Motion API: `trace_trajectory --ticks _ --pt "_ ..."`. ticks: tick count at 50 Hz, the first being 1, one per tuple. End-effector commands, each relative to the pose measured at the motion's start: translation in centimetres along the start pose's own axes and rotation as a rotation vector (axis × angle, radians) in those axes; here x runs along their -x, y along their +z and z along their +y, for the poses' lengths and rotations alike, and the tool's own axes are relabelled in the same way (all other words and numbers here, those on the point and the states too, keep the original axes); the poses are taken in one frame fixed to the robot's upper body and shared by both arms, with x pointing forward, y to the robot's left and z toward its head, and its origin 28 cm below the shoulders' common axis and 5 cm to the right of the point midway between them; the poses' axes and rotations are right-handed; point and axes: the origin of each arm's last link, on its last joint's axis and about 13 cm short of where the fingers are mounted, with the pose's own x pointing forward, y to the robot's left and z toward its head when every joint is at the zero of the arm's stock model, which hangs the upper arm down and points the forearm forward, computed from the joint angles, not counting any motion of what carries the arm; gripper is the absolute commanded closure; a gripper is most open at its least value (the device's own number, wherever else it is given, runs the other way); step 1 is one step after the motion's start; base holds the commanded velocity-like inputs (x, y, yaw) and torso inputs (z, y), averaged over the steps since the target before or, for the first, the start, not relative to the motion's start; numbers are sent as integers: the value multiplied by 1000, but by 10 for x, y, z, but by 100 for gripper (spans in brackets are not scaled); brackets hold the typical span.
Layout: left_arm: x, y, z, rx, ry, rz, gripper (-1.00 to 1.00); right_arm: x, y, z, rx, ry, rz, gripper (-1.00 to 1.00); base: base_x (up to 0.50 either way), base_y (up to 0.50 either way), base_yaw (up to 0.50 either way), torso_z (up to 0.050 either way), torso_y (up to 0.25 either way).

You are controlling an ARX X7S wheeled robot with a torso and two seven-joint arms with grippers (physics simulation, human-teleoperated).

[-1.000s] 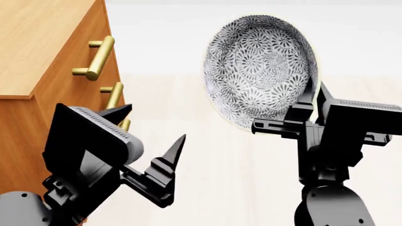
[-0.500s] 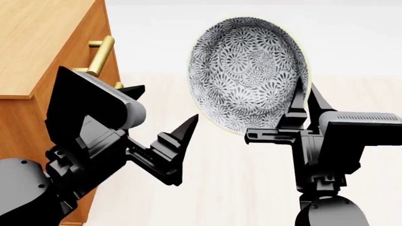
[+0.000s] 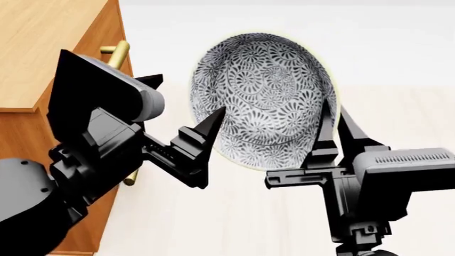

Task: Put the bowl on top of the cabinet.

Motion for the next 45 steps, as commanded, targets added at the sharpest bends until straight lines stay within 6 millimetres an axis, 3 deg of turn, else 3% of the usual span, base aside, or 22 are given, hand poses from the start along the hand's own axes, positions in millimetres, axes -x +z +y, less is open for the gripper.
trace_trajectory --ticks 1,23,45 --pt "1 3 4 -12 17 -18 -100 5 3 1 11 13 -18 100 0 0 0 0 0" --pt "-25 -8 12 -18 66 26 -100 11 4 3 24 22 -16 100 0 0 0 0 0" --pt "-36 -15 17 -50 100 46 -100 14 11 7 42 50 -32 100 0 0 0 0 0"
